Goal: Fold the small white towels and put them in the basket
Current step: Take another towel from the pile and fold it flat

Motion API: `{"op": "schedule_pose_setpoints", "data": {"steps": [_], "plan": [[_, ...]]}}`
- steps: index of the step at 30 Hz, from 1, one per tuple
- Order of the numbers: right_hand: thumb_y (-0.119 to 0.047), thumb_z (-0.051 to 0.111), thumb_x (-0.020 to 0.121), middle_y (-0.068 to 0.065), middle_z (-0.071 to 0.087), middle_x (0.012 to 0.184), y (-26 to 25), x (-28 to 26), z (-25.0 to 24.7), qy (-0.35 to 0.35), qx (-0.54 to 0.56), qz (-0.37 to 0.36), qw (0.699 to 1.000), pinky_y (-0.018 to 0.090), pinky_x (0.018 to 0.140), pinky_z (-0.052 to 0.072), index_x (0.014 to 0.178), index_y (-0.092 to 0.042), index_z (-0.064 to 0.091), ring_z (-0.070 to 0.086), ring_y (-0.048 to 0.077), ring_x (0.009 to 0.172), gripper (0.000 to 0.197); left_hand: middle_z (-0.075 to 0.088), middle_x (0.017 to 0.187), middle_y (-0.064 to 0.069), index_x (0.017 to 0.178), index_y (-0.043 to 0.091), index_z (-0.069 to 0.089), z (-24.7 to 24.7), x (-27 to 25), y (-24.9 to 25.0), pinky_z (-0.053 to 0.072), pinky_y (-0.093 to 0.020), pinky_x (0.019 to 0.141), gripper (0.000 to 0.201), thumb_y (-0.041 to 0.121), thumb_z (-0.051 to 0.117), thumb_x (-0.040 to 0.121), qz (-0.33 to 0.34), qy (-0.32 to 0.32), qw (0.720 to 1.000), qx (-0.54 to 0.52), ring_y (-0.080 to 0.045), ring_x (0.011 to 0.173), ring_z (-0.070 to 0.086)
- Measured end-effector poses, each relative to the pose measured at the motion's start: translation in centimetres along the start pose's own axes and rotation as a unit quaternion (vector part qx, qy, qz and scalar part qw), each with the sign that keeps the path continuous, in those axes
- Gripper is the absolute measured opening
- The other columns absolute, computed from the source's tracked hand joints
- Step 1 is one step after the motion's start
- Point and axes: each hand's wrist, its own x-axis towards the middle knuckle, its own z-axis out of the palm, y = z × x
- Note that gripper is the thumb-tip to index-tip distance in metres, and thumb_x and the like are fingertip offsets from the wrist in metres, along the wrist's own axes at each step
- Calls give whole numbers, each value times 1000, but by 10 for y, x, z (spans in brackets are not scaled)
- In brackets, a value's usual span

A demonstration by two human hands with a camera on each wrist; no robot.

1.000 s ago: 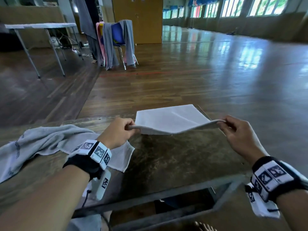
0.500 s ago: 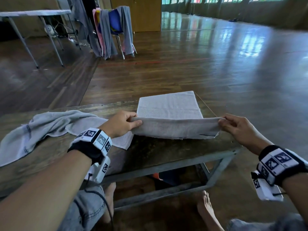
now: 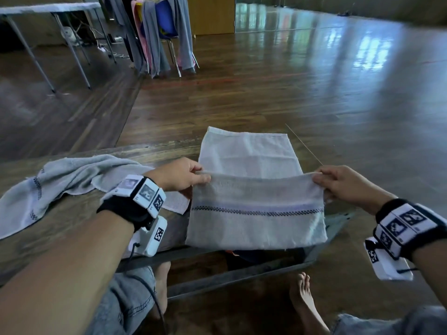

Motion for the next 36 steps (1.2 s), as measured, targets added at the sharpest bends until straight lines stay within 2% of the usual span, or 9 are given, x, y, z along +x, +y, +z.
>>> {"op": "schedule_pose_setpoints", "data": {"steps": [4, 7, 12, 15, 18, 22, 26, 32, 36], "plan": [[-31, 56, 102, 4, 67, 76, 9, 14, 9, 43, -82, -36, 995, 35, 67, 47, 84, -20, 68, 57, 18, 65, 24, 59, 69, -10, 83, 3, 64, 11, 17, -7, 40, -30, 61, 33, 33, 62, 96, 59, 109, 982, 140, -19, 62, 54], [-31, 58, 101, -2, 70, 77, 11, 18, 18, 13, -122, -42, 991, 37, 71, 50, 80, -23, 67, 65, 20, 74, 24, 53, 64, 0, 73, 11, 55, 22, 26, -12, 34, -29, 56, 33, 33, 60, 97, 36, 68, 977, 198, -16, 57, 47], [-30, 59, 97, -7, 61, 60, -1, 29, 11, -48, -227, -58, 971, 30, 59, 43, 69, -22, 67, 54, 11, 57, 30, 55, 65, -1, 71, 13, 60, 14, 35, 2, 34, -29, 58, 33, 36, 62, 94, 13, 2, 964, 265, -15, 59, 48], [-21, 60, 89, -13, 54, 47, -7, 33, 12, 14, -210, -77, 974, 26, 49, 36, 56, -30, 64, 45, 4, 44, 34, 60, 64, 4, 68, 20, 66, 5, 35, 8, 38, -28, 61, 28, 37, 65, 90, 2, -40, 964, 263, -14, 60, 52], [-23, 59, 91, -13, 54, 54, -10, 40, 19, 97, -194, -116, 969, 31, 56, 37, 58, -33, 55, 48, 9, 56, 35, 57, 60, 1, 64, 18, 66, 5, 38, 8, 37, -27, 58, 29, 33, 64, 89, 20, 43, 974, 220, -15, 57, 49], [-35, 57, 100, -12, 60, 75, 0, 51, 28, 67, -200, -115, 971, 32, 67, 40, 81, -26, 62, 57, 12, 73, 21, 54, 63, -6, 66, 6, 55, 8, 48, 2, 34, -29, 54, 35, 26, 61, 94, 52, 144, 970, 191, -17, 55, 46], [-35, 56, 100, -5, 62, 67, 12, 57, 31, 52, -217, -63, 973, 33, 63, 40, 74, -24, 59, 57, 20, 70, 28, 56, 64, -10, 66, 8, 55, 7, 57, -7, 33, -29, 53, 34, 24, 59, 96, 24, 183, 964, 190, -20, 57, 48], [-41, 53, 95, -1, 63, 82, 0, 58, 24, 49, -259, 12, 965, 40, 76, 52, 70, -33, 56, 59, 28, 84, 27, 53, 66, -10, 78, 2, 69, 0, 58, -20, 30, -29, 54, 33, 31, 65, 93, -38, 109, 968, 222, -21, 60, 45], [-40, 53, 81, -1, 64, 68, -6, 53, 26, 81, -296, 36, 951, 28, 58, 45, 59, -24, 60, 62, 24, 66, 28, 53, 69, -4, 68, 22, 63, -3, 55, -14, 33, -30, 62, 16, 31, 68, 80, -63, 18, 968, 241, -16, 66, 44]]}}
